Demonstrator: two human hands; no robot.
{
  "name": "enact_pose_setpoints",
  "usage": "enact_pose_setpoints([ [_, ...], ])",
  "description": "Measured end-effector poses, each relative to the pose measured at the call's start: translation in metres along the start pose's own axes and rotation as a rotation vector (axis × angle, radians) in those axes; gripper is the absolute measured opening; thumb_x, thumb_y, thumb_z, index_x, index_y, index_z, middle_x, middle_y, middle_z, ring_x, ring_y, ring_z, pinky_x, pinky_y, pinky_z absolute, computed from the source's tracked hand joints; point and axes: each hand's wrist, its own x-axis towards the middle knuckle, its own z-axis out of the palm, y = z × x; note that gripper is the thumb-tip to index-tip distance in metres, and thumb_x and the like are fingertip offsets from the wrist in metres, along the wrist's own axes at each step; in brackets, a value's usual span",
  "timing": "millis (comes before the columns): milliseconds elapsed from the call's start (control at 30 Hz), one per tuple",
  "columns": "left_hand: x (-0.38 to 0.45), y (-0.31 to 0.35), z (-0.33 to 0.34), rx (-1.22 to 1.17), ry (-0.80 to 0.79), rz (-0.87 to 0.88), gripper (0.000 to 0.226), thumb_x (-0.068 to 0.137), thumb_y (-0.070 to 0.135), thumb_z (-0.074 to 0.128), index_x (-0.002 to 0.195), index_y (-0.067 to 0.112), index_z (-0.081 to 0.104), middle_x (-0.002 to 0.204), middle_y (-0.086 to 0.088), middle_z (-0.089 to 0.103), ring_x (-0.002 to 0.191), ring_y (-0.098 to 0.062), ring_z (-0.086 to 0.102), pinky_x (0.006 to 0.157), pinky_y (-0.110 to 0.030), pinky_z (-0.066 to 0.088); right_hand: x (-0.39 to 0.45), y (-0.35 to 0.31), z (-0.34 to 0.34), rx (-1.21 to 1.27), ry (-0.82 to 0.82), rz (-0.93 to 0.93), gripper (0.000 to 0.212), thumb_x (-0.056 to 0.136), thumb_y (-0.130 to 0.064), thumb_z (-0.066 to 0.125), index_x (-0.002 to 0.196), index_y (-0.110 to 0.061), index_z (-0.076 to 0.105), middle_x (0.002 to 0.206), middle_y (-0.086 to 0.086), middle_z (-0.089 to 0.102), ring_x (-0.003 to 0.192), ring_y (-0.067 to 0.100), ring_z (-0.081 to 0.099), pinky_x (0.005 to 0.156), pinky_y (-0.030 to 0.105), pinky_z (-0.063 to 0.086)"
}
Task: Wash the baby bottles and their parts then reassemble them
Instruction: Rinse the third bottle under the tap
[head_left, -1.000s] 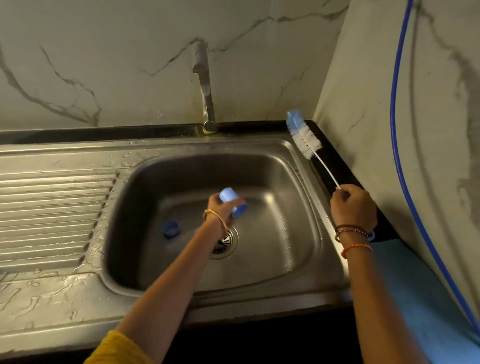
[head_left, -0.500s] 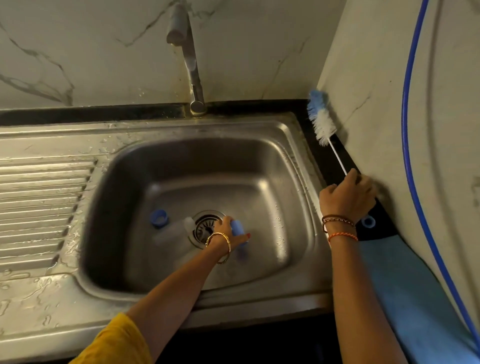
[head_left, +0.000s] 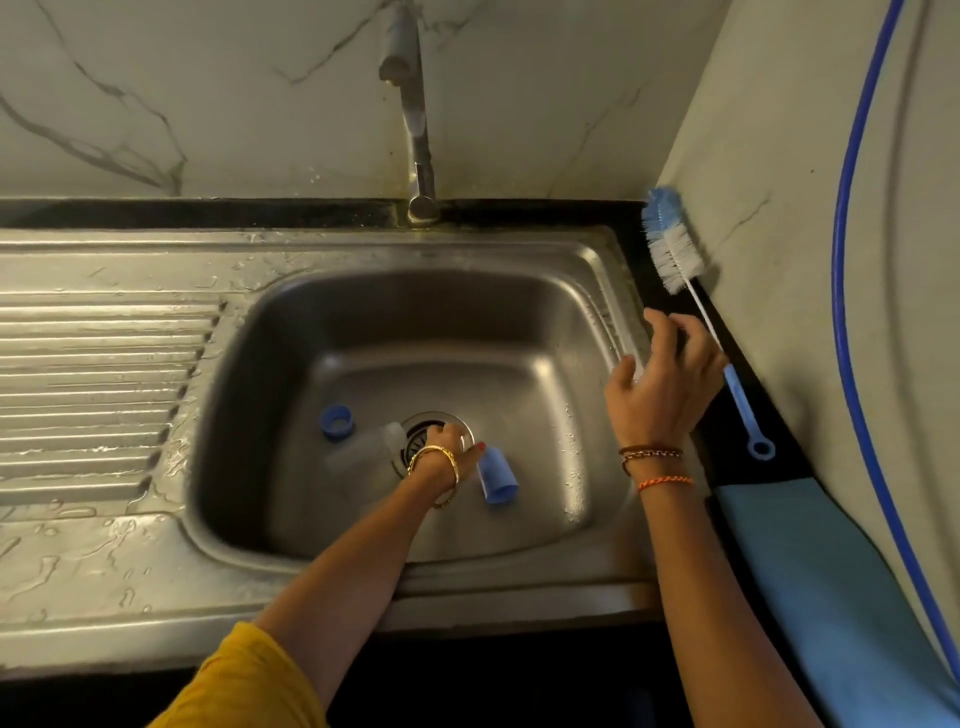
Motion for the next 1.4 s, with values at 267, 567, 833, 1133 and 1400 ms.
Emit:
enact_pose_setpoints([
  [267, 0.009, -0.019, -0.071, 0.304, 0.079, 0.103, 0.048, 0.084, 0.026, 0.064, 0.128, 0.013, 0.049, 0.134, -0.009, 0.036, 0.123, -0.030, 0.044, 0.104, -0.035, 0.037, -0.021, -0.061, 0.028, 0.429, -0.447, -0.236, 0.035, 0.080, 0.000, 0.056, 0.114, -0.007, 0.059, 0.079, 0.000, 0.050, 0.073, 0.003, 0.043, 0.065, 0.025, 0.044],
  [567, 0.021, -0.059, -0.102, 0.562, -0.031, 0.124, 0.078, 0.074, 0.042, 0.072, 0.138, 0.015, 0.036, 0.140, -0.008, 0.035, 0.129, -0.028, 0.034, 0.107, -0.035, 0.032, -0.001, -0.113, 0.089, 0.576, -1.168, 0.374, 0.062, 0.088, -0.018, 0.061, 0.142, -0.005, 0.033, 0.134, 0.013, 0.046, 0.117, 0.019, 0.050, 0.083, 0.021, 0.043],
  [833, 0.043, -0.074, -0.079, 0.701, -0.097, 0.153, 0.046, 0.094, 0.032, 0.047, 0.131, 0.005, 0.040, 0.134, -0.014, 0.044, 0.125, -0.030, 0.040, 0.102, -0.035, 0.034, 0.094, -0.178, 0.160, 1.459, -0.898, 1.280, 0.063, 0.094, -0.033, 0.049, 0.137, 0.008, 0.029, 0.137, 0.021, 0.041, 0.128, 0.030, 0.042, 0.098, 0.033, 0.039],
  [1133, 0.046, -0.058, -0.093, 0.404, 0.029, 0.203, 0.058, 0.076, 0.034, 0.065, 0.127, 0.017, 0.045, 0.125, -0.003, 0.053, 0.117, -0.023, 0.045, 0.095, -0.030, 0.037, 0.121, -0.191, 0.206, 1.830, -0.689, 1.497, 0.026, 0.090, -0.011, 0.054, 0.111, 0.003, 0.050, 0.088, 0.021, 0.050, 0.071, 0.027, 0.054, 0.036, 0.028, 0.050],
  [1400, 0.034, -0.050, -0.098, 0.158, 0.148, 0.202, 0.071, 0.074, 0.032, 0.069, 0.136, 0.021, 0.037, 0.133, -0.001, 0.044, 0.120, -0.023, 0.040, 0.094, -0.027, 0.037, 0.120, -0.191, 0.212, 1.685, -0.668, 1.432, 0.029, 0.089, -0.009, 0.057, 0.113, 0.004, 0.048, 0.087, 0.020, 0.049, 0.068, 0.024, 0.054, 0.036, 0.023, 0.048],
])
